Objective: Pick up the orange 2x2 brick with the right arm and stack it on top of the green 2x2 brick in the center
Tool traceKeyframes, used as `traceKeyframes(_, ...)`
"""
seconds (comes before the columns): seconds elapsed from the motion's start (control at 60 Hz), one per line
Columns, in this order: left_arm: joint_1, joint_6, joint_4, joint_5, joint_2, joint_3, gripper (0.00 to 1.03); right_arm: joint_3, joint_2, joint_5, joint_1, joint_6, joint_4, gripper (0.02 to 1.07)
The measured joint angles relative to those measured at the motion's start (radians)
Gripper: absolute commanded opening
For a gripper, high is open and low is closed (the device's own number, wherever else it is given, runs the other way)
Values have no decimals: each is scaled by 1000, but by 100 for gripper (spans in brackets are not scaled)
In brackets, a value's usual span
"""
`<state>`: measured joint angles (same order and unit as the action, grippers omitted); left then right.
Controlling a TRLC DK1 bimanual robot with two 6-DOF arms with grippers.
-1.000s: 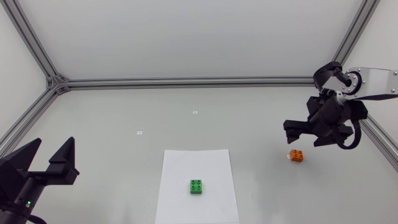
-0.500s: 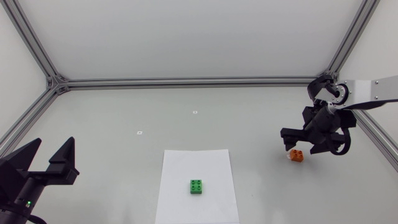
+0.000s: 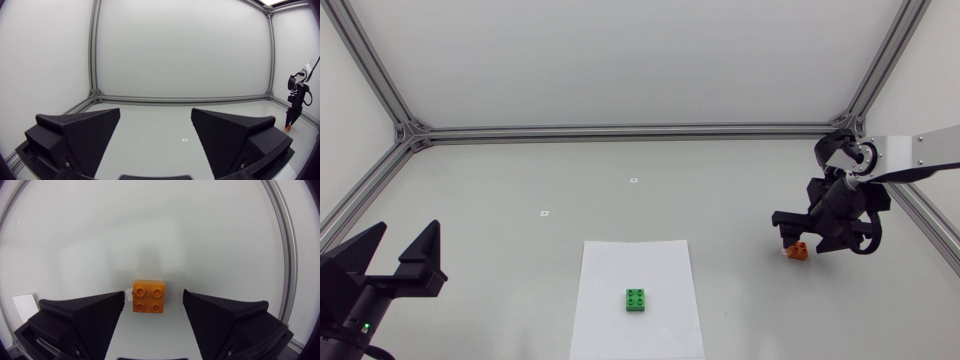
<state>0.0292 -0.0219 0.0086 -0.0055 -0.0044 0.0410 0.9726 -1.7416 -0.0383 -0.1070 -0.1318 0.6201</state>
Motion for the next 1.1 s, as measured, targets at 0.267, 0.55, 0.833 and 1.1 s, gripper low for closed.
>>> traceKeyframes(0.267, 0, 0, 0, 0, 0, 0, 99, -7, -1, 8, 0, 0, -5, 72)
traceKeyframes(0.55, 0, 0, 0, 0, 0, 0, 99, -8, -7, 11, 3, 0, -19, 64)
traceKeyframes(0.833, 0, 0, 0, 0, 0, 0, 99, -13, -26, 11, 9, 0, -26, 54)
traceKeyframes(1.1, 0, 0, 0, 0, 0, 0, 99, -13, -27, 11, 9, 0, -26, 52)
